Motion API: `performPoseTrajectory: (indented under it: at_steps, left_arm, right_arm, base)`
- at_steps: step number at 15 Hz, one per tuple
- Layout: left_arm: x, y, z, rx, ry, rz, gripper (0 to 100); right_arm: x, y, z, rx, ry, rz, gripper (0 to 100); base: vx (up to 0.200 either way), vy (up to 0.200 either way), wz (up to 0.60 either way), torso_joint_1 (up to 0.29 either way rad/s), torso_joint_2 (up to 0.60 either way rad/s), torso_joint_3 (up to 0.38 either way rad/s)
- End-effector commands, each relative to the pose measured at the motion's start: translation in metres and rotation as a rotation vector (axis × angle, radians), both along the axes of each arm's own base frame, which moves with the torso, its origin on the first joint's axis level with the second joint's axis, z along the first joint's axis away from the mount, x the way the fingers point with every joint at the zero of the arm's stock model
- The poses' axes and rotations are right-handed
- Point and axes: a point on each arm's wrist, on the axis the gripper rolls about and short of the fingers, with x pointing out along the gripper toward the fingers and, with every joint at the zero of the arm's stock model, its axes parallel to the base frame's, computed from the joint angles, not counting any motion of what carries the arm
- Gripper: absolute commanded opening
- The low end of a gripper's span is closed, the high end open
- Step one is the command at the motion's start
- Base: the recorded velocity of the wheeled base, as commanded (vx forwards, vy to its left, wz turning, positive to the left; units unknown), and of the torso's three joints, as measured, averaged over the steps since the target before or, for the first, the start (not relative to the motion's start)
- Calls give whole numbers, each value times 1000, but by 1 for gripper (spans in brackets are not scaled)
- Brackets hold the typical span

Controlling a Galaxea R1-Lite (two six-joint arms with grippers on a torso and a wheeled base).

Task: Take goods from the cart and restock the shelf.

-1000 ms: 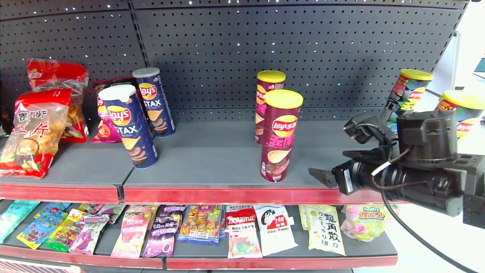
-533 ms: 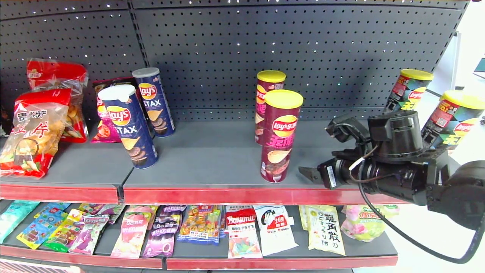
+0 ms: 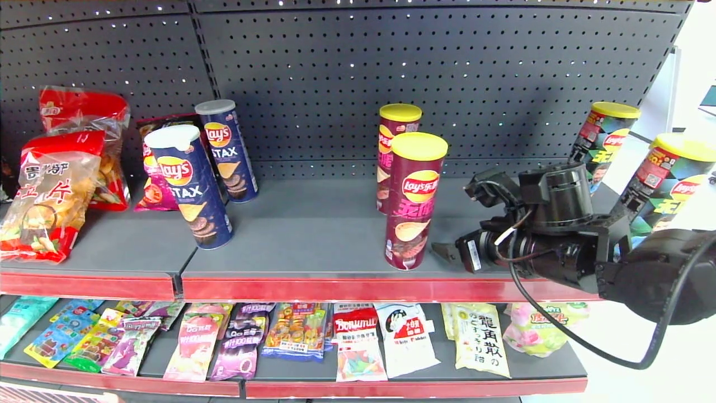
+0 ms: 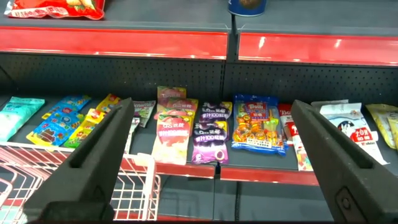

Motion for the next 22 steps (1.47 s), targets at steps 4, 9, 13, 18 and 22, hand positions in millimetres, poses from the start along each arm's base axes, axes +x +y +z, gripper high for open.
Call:
performPoseTrajectory:
  at_steps: [4, 9, 13, 18, 22]
  left_arm:
    - [0, 0, 0, 0, 2, 1, 100]
    - [0, 0, 0, 0, 2, 1, 100]
    - [0, 0, 0, 0, 2, 0, 100]
    - [0, 0, 0, 0, 2, 1, 100]
    - [0, 0, 0, 0, 2, 0, 100]
  right_arm:
    - [5, 4, -4, -5, 9, 4, 100]
    - [10, 14, -5, -3, 3, 23, 100]
    - [10, 22, -5, -1, 1, 43, 100]
    - [11, 29, -2, 5, -12, 58, 100]
    - [11, 30, -4, 3, -8, 60, 100]
  base:
    - [0, 0, 0, 0, 0, 0]
    - [0, 0, 0, 0, 0, 0]
    - [0, 0, 0, 0, 0, 0]
    - [0, 0, 0, 0, 0, 0]
    - [0, 0, 0, 0, 0, 0]
